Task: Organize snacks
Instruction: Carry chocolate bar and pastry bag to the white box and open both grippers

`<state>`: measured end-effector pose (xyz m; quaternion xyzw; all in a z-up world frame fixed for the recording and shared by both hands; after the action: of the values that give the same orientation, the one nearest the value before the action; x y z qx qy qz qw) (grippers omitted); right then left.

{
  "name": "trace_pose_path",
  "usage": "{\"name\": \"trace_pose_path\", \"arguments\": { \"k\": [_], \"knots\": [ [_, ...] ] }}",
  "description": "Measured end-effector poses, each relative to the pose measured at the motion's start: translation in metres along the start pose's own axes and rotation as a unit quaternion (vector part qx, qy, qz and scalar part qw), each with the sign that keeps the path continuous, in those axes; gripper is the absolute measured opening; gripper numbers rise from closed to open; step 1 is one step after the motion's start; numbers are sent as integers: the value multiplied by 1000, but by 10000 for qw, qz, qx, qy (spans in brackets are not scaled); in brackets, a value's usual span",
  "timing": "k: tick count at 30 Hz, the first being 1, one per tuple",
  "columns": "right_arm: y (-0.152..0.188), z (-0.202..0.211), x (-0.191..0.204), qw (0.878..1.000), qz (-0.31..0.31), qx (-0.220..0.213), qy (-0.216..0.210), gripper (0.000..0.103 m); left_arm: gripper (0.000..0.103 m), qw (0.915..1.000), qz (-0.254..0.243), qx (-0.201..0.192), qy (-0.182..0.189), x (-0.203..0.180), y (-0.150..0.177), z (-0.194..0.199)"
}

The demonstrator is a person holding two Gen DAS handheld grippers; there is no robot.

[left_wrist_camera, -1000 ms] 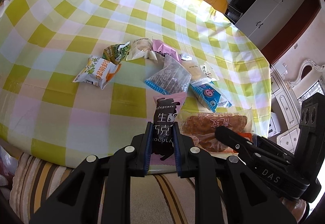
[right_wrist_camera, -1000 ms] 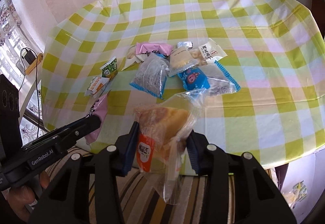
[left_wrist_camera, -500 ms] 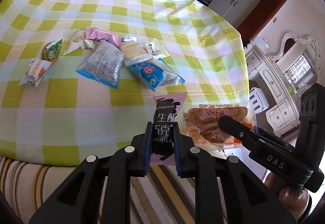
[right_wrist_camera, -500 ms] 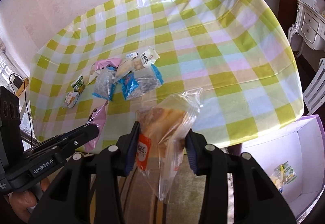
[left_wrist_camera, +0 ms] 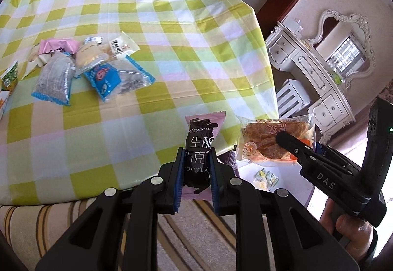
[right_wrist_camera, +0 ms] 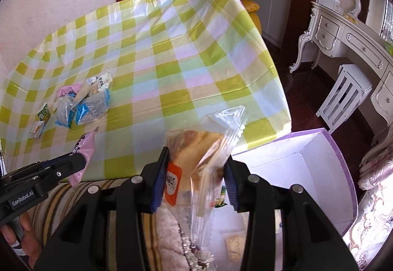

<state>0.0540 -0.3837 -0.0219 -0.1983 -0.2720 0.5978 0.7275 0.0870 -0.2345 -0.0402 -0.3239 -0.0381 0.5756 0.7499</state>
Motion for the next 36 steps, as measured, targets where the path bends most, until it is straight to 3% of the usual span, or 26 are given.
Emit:
{"name": "trace_pose_path", "arguments": {
  "k": [10,22,24,25,26,32,36],
  "knots": [
    [16,2,-62,9966,-186,66,800,42,18,9977,-516,318,314,-61,11,-22],
    [32,-2,-104,9890,-454,275,1381,43,19,9935,-752,610,592,-93,21,-37],
    [31,1,-108,9868,-468,231,1531,53,24,9927,-775,653,651,-97,22,-38],
    [30,3,-110,9861,-457,178,1587,65,28,9927,-774,664,643,-97,23,-39],
    [29,4,-110,9855,-429,148,1633,70,36,9928,-760,658,649,-97,23,-39],
    [27,4,-106,9871,-421,160,1537,76,44,9946,-544,596,651,-88,19,-36],
    [23,3,-96,9901,-450,136,1321,76,48,9972,-384,449,448,-72,13,-31]
  ]
}}
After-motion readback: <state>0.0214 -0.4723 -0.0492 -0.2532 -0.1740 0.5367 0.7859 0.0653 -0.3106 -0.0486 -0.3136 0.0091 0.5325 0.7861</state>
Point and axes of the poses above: each gripper's, at about its wrist camera, not at the fingertips, and z roughly against the way its jaws point, x to its left, y to its underside, the point moved 9 cm from there along -z, roughly the way its jaws point, and after that the axes turned 9 degrees about -y, right-handed, at the moved point
